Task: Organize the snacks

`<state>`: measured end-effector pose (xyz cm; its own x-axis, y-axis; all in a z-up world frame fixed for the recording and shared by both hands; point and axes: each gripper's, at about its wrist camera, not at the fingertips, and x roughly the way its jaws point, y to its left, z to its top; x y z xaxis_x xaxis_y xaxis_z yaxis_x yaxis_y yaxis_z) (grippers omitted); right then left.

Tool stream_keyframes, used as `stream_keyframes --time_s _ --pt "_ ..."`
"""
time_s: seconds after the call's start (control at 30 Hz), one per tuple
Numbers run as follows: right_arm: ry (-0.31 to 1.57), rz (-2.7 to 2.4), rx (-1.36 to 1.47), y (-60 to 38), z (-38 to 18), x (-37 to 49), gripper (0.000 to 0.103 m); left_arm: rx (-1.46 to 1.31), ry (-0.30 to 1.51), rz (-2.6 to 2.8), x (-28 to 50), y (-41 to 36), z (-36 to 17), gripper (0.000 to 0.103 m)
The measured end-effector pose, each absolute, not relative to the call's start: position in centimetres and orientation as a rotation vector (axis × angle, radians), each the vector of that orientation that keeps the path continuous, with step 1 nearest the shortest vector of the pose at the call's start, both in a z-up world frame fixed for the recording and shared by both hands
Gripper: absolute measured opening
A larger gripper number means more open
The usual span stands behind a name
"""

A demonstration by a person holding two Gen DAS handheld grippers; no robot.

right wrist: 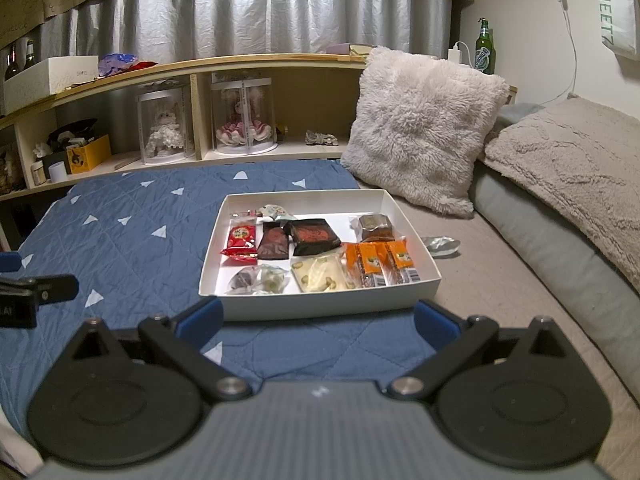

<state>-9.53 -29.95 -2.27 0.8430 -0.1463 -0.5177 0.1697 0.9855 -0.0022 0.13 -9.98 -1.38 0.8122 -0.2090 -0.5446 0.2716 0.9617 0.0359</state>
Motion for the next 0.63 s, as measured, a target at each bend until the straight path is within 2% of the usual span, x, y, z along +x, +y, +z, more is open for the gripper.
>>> stream_keyframes --time_s 0.63 --pt "0.545 -0.186 0.064 -28.5 -2.2 -10.0 0.102 0.111 0.571 -0.247 -0.1 -10.0 -1.7 0.103"
